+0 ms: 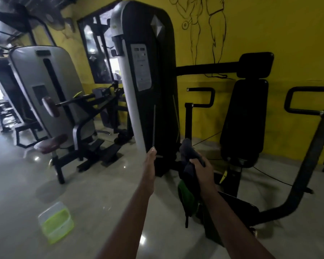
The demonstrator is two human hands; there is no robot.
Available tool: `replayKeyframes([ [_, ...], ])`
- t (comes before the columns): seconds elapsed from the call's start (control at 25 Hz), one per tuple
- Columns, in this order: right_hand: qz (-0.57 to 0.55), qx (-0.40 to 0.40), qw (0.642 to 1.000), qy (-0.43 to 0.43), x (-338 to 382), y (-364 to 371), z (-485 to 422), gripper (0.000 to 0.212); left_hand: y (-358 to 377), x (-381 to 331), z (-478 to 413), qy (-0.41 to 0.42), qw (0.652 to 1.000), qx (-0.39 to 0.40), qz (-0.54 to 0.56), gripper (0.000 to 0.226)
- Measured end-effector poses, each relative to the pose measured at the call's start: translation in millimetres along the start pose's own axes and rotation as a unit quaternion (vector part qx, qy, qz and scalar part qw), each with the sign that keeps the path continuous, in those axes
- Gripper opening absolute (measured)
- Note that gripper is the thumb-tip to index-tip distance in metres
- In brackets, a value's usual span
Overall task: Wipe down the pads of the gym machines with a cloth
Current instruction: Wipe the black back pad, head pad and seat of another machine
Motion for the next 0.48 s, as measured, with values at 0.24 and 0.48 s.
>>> replayKeyframes([
  [0.24,-0.04,-0.092,0.995,-0.014,-38.2,90.4,-113.0,0.031,-28.5,9.4,-188.8,0.002,0.994,0.108,-0.01,0.047],
  [0.48,-0.038,-0.149,0.985,-0.079,-62.0,107.0,-245.8,0.034,21.1,36.2,-345.9,0.011,0.98,0.196,-0.024,0.053],
])
Point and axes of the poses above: each hand's wrist, its own z-axis away from the middle knuckle, its own y-axis out of the palm, x = y × z, the point moved 1 cm from there along -z, towards the middle knuckle, and after that the axes turned 14 degrees about -z, right-handed, at the moved point
